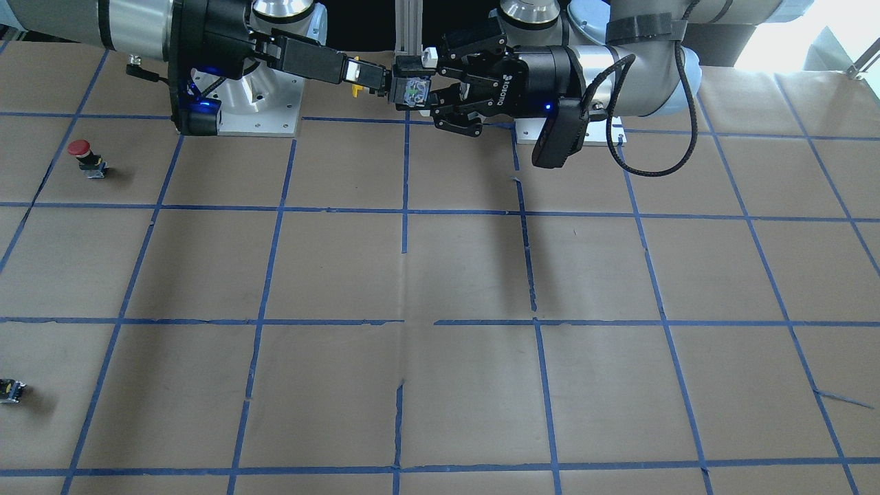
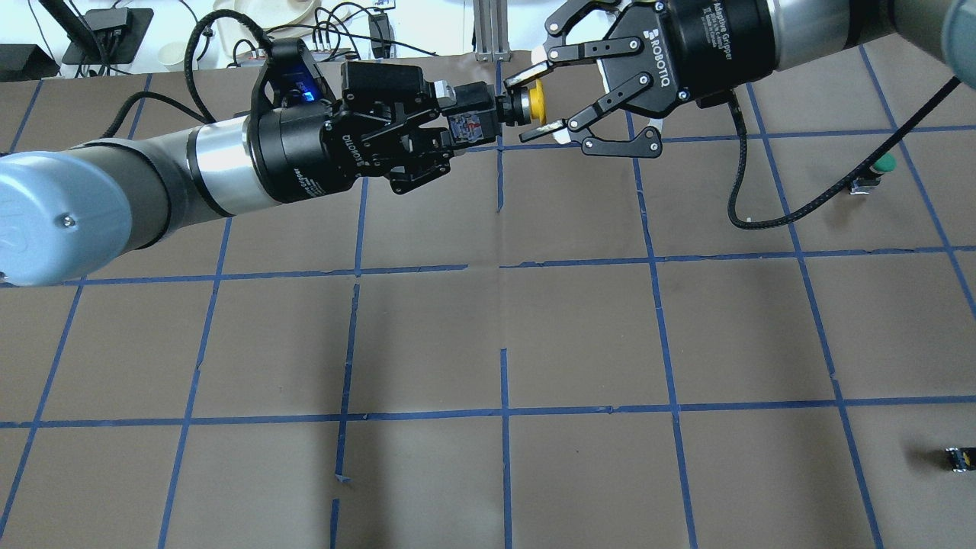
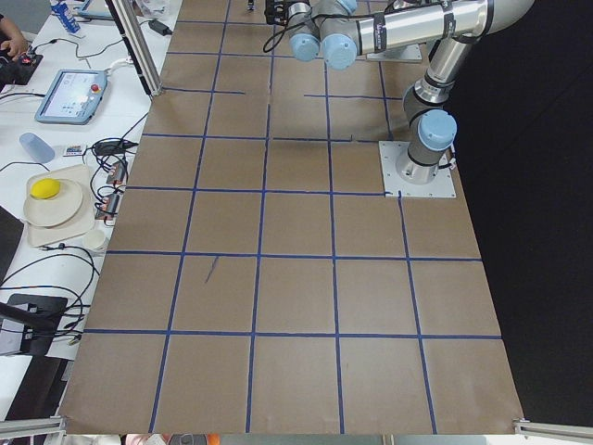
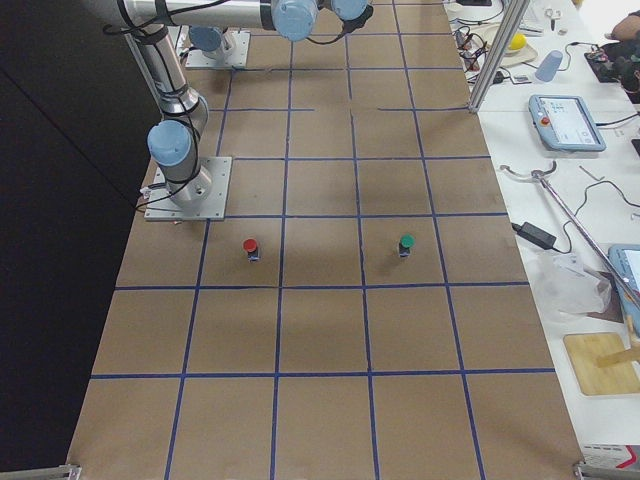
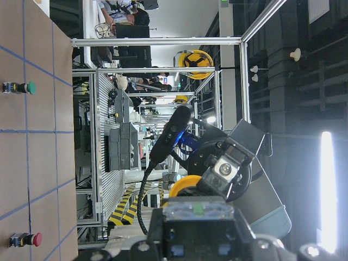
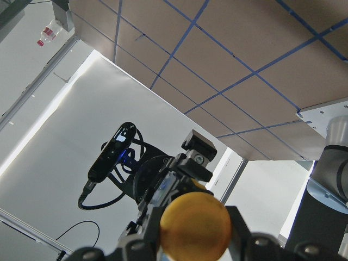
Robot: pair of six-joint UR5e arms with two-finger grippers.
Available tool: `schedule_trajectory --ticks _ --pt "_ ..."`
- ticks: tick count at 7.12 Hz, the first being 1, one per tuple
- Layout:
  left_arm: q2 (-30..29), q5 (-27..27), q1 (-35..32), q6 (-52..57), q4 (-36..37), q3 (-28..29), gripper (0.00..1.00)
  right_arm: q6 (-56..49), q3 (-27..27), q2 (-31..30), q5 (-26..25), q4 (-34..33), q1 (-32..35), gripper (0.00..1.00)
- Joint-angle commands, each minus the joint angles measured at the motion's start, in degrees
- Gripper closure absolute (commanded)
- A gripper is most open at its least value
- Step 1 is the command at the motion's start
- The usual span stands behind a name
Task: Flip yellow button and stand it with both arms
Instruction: 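Close the right gripper on the yellow cap while the left gripper opens and withdraws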
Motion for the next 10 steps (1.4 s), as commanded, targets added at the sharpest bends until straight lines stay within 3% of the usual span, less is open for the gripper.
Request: schedule_trajectory --ticks 1,3,4,7,8,9,10 --pt "-0.1 0.1 0.0 -1.1 0.0 0.2 0.0 -0.1 -0.2 0.0 -0.1 -0.3 -0.1 0.82" --pt "-0.1 1.7 1.3 -1.7 0.2 0.5 0.0 -0.6 -0.2 -0.1 -0.3 -0.9 -0.5 0.82" --pt "-0.2 7.2 3.1 -2.0 1.5 1.5 0.0 -1.6 0.0 -0.3 -4.9 -3.6 -1.0 0.81" --pt "-1.5 32.2 8.7 -6.0 4.8 8.5 0.0 -4.4 0.1 -0.7 -25.1 -9.2 -2.7 0.81" --pt "-1.5 40.6 10.9 -6.9 6.0 9.7 0.0 -9.7 0.2 -0.7 -30.9 -9.2 -2.7 0.82" --pt "-1.9 48.4 12.6 -9.4 9.0 11.8 0.0 -17.1 0.8 -0.6 -38.3 -9.2 -2.7 0.89" --pt "-2.5 56.9 12.5 -10.3 13.4 13.9 0.0 -24.1 0.9 -0.6 -42.4 -8.6 -2.7 0.9"
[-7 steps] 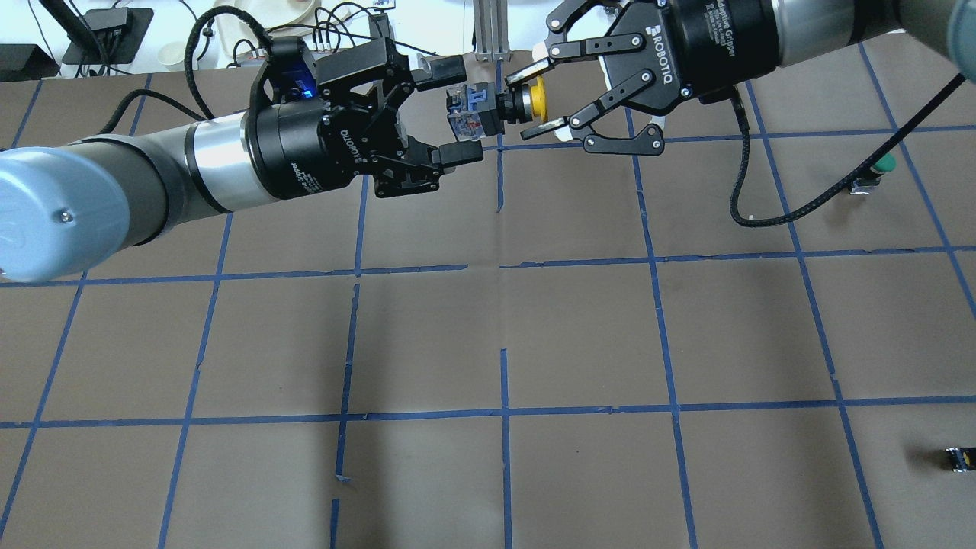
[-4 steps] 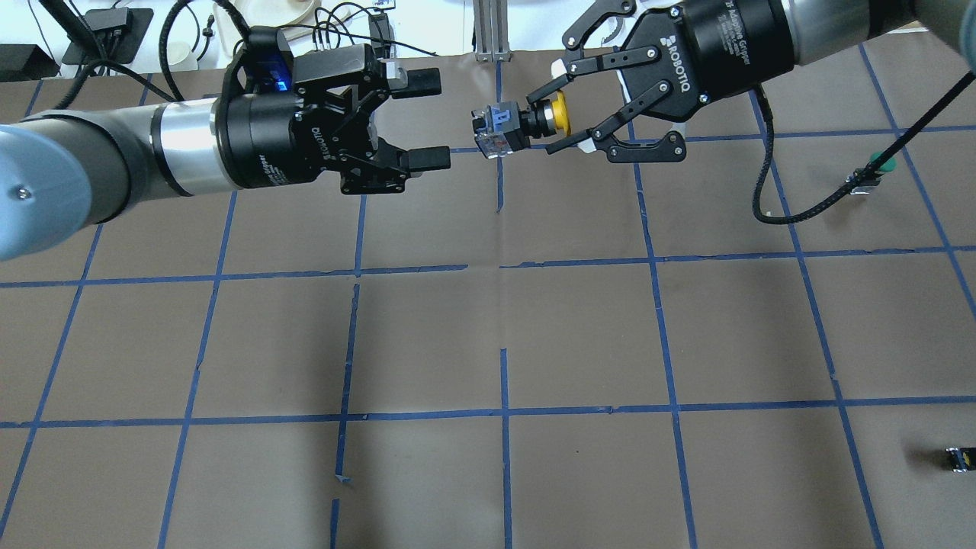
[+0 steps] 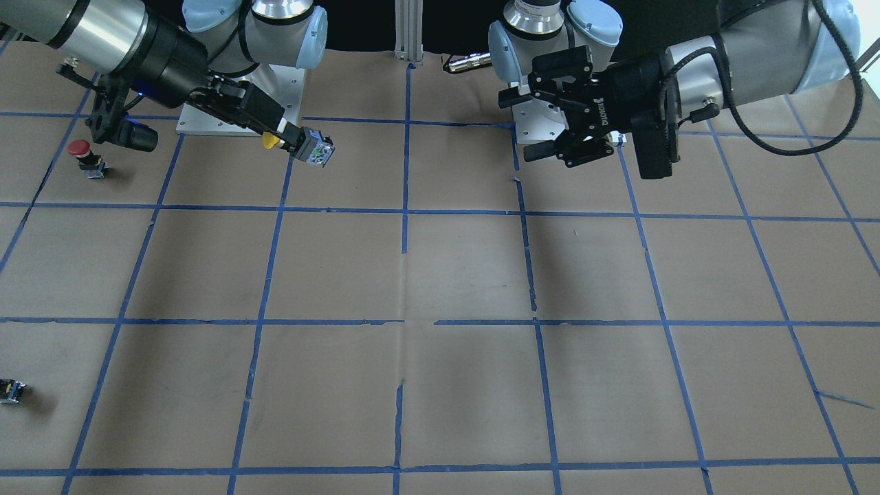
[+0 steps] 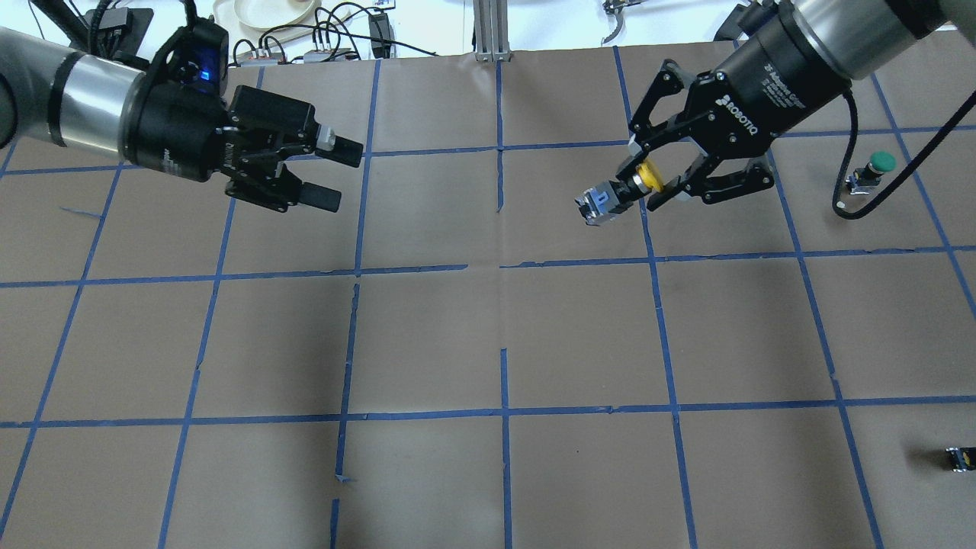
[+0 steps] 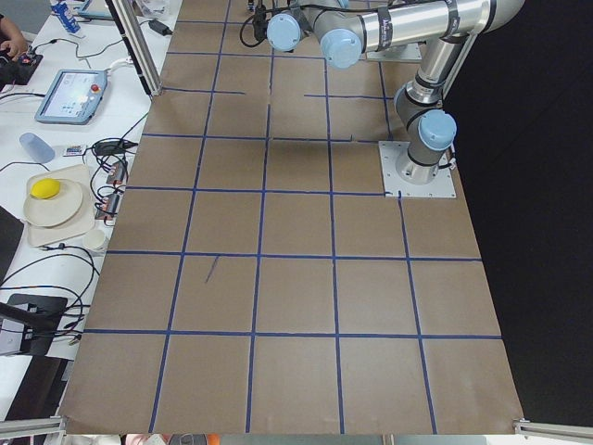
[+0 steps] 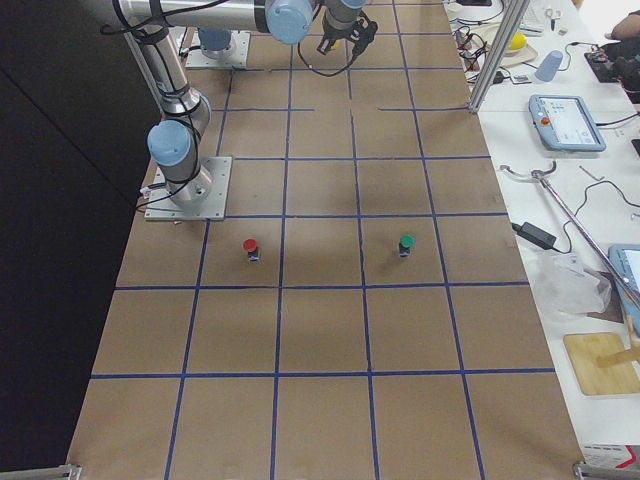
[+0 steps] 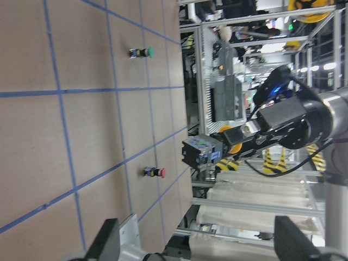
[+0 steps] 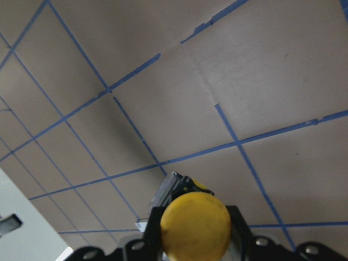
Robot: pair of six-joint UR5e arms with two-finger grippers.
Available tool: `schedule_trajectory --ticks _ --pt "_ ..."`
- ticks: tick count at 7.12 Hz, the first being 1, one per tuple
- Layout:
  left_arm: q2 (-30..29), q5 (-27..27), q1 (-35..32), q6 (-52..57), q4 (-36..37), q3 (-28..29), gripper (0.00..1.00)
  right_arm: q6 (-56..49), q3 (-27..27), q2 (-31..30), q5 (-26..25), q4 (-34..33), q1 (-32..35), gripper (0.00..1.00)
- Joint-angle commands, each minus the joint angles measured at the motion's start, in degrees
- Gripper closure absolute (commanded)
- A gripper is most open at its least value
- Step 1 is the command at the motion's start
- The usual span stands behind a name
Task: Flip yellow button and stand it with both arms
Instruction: 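Carry the yellow button with the right gripper toward the green button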
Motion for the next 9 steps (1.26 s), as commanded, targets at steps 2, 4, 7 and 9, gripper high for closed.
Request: schedule_trajectory --ticks 2,4,7,9 --pt "-0.8 24.3 0.3 -2.5 9.0 3.8 0.0 -22.7 3.0 0.3 -14.4 -0.5 -2.5 0.91" --pt "-1.0 34.8 -0.4 -5.7 15.4 3.8 0.0 -40.6 7.1 0.4 -23.6 -2.4 -9.7 0.92" --pt "0.0 47.1 -11.4 -18.2 20.1 3.9 0.0 -65.3 14.4 0.6 -35.9 -17.6 -15.9 0.93" --pt "1.7 48.4 -14.8 -23.6 24.6 3.2 0.0 -82.4 19.0 1.2 -39.4 -29.1 -20.0 0.93"
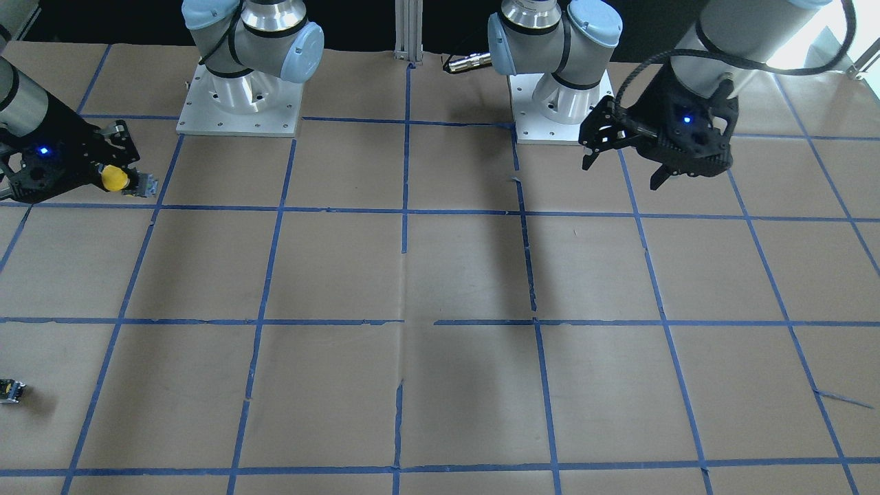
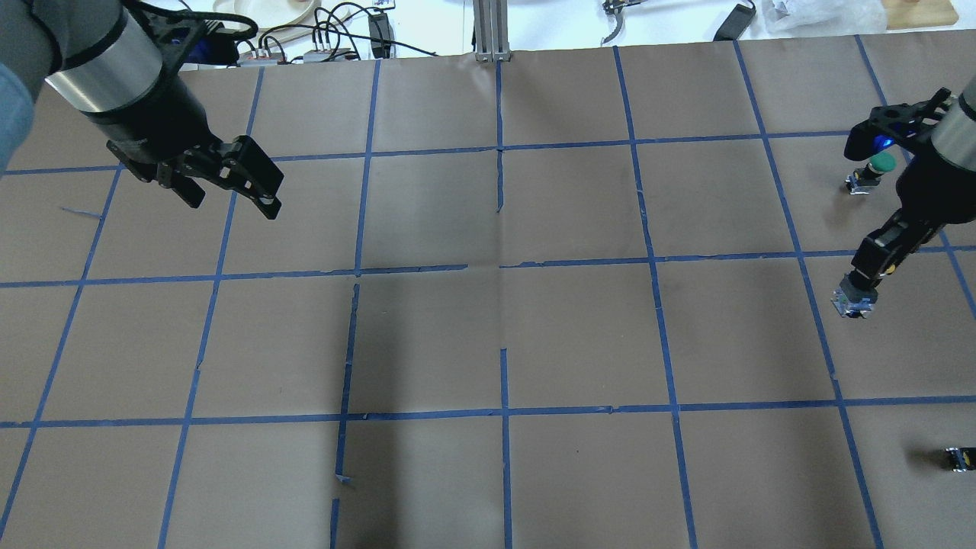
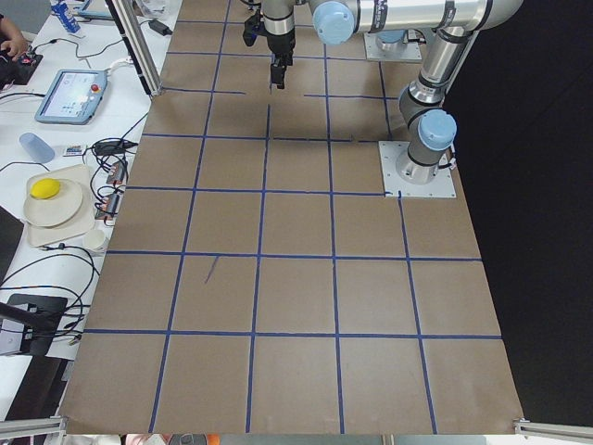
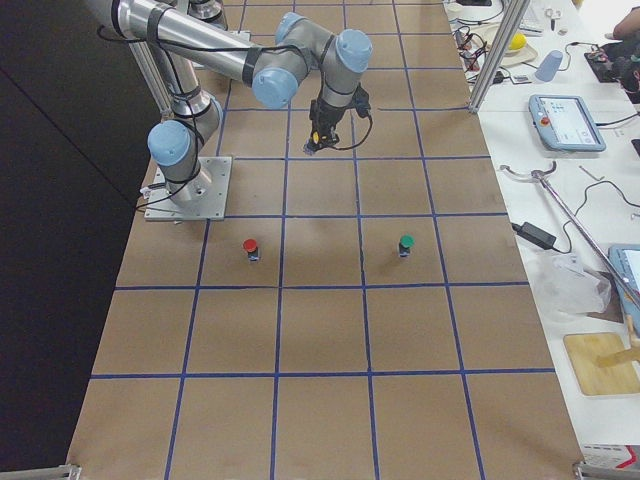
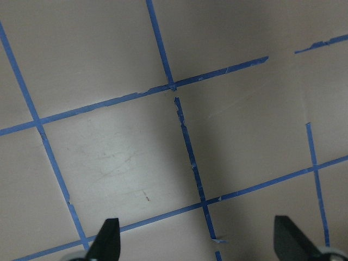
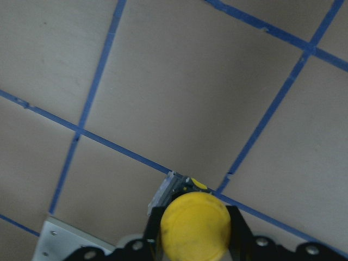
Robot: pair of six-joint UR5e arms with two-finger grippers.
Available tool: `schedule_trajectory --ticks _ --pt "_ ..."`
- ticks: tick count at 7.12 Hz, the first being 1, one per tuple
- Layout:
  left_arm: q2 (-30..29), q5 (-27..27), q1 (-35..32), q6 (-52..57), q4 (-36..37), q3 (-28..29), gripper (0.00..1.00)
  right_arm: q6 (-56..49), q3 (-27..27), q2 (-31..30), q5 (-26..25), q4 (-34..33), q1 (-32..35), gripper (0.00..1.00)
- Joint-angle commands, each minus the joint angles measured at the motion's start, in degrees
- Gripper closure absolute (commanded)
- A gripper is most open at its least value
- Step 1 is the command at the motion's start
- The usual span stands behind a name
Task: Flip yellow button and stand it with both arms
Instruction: 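Carry the yellow button with the right gripper toward the green button, then lower the yellow button upright onto the table and open the right gripper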
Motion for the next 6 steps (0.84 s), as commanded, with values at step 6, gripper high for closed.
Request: schedule_trajectory --ticks 6 --pt "3.0 0.9 -2.3 -4.2 4.4 -1.5 0.0 -68.8 5.7 7.4 6.8 -27.2 -10.2 0.94"
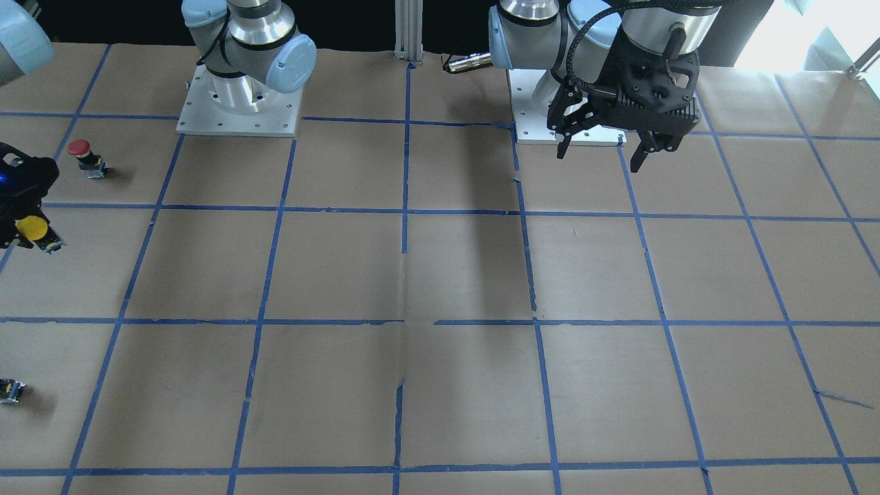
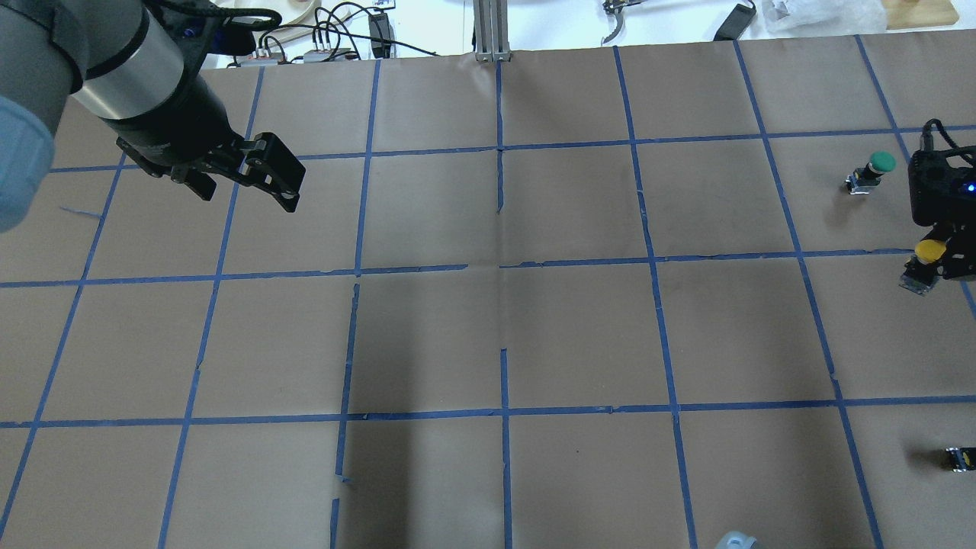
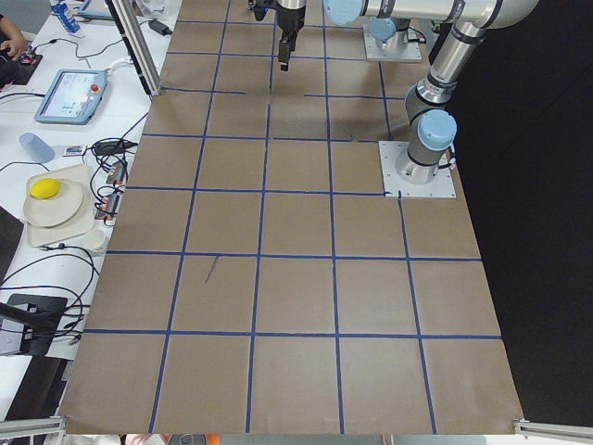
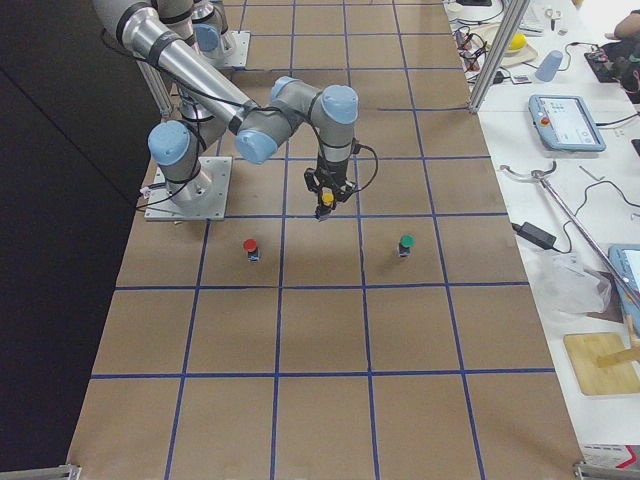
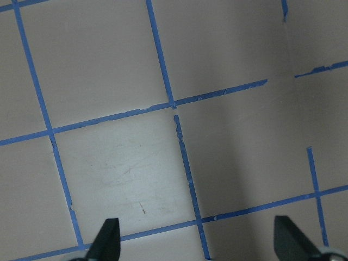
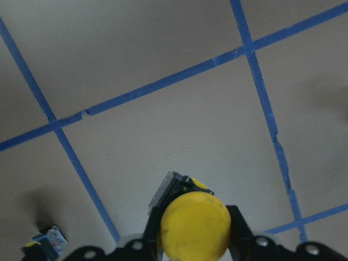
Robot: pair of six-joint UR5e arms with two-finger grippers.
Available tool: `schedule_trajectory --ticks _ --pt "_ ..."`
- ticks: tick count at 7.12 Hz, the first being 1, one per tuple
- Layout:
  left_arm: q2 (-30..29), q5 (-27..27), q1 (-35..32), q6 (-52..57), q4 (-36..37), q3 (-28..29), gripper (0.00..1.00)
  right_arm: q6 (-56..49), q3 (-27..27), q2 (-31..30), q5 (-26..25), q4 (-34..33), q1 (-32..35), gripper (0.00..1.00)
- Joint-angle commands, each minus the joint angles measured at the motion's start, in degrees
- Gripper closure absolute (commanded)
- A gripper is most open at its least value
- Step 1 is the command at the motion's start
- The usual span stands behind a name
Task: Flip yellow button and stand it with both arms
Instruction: 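Lower the yellow button upright onto the table and open the right gripper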
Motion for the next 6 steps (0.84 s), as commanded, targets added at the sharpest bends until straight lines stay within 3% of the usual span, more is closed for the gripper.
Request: schedule_trajectory --ticks 1,3,4,6 --pt "0.4 0.0 0.0 -2.8 0.4 0.1 0.0 -16.6 0.1 1.7 6.5 -1.5 -3.2 0.94" --pt "0.6 0.2 0.0 -3.7 0.4 0.0 0.0 -31.5 0.6 2.1 9.8 -1.7 -7.9 0.94" --pt "0.6 0.2 0.0 -3.7 0.4 0.1 0.0 -33.3 1.2 2.6 12.7 -1.8 -9.1 0.94" --pt "0.5 0.2 0.0 -3.7 0.4 0.0 0.0 -39.0 1.0 6.8 13.6 -2.0 -10.7 0.93"
